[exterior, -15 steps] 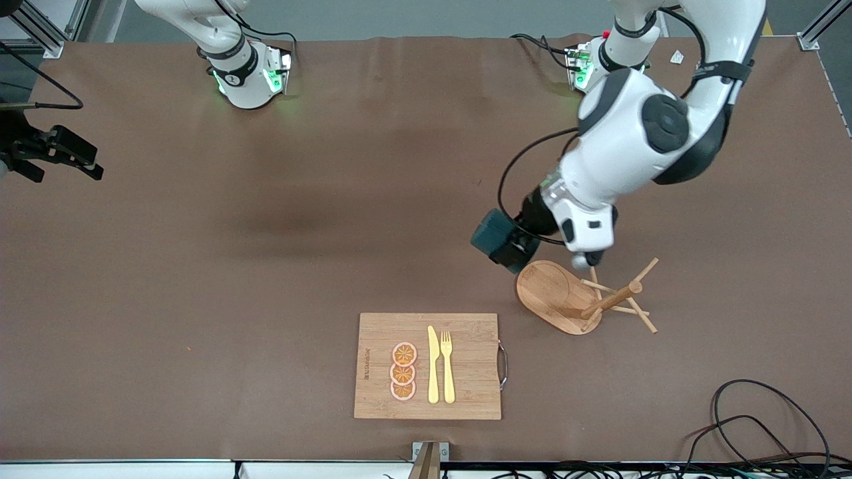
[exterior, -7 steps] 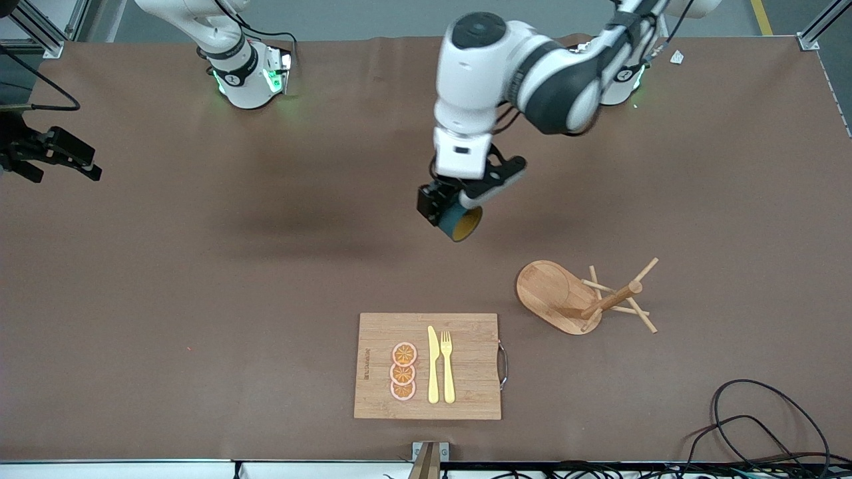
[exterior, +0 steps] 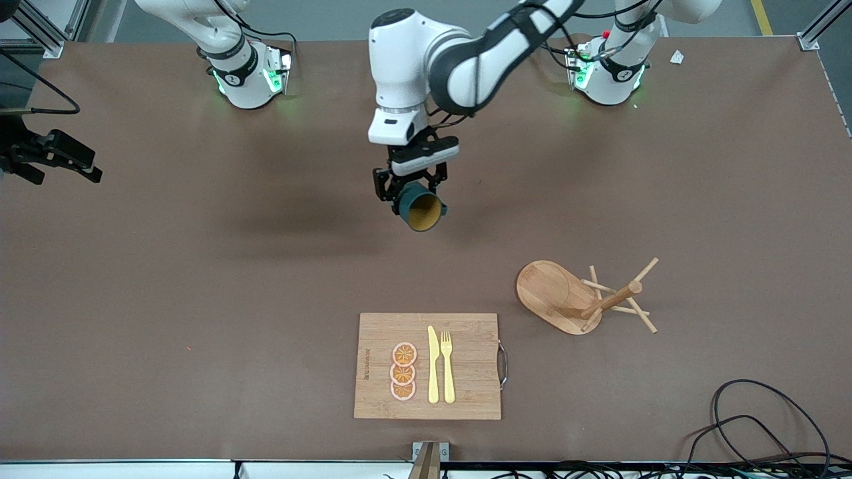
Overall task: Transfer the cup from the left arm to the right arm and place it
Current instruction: 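Carry the teal mug to the table middle with the left gripper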
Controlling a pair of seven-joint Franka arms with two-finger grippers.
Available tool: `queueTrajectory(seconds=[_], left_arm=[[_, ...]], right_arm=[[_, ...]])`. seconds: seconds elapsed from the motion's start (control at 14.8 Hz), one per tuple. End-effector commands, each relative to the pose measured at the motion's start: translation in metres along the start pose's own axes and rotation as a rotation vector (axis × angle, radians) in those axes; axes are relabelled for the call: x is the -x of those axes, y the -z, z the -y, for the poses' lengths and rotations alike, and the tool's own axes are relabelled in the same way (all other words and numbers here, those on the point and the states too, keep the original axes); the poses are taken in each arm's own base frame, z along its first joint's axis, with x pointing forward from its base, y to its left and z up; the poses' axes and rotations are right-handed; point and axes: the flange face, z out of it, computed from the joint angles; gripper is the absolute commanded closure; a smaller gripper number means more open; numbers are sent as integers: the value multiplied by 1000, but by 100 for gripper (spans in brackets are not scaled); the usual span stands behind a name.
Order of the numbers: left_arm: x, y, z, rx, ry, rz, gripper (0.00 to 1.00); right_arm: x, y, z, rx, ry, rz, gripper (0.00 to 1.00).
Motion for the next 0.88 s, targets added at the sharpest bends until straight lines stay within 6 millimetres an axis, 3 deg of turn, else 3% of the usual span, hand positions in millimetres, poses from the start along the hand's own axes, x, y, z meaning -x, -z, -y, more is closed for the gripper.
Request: queueTrajectory(seconds=[0.0,0.34,0.47,0.61,0.81], left_arm=[[50,-20,-4,37,-40,-92,46],[123,-57,8,59,-199,-279,51],[166,-73,20,41,-294,-348,51],[187,-96,31,50,-360,-446,51],[216,-103,41,60,-392,-530,51]], right_arm=[[1,3,2,-19,-3,-5,0],[1,2,2,-21,-3,-3,0],[1,2,3,-21,-1,0,0],[1,2,1,-21,-6,-2,0],[1,2,1,-21,-6,-2,0]])
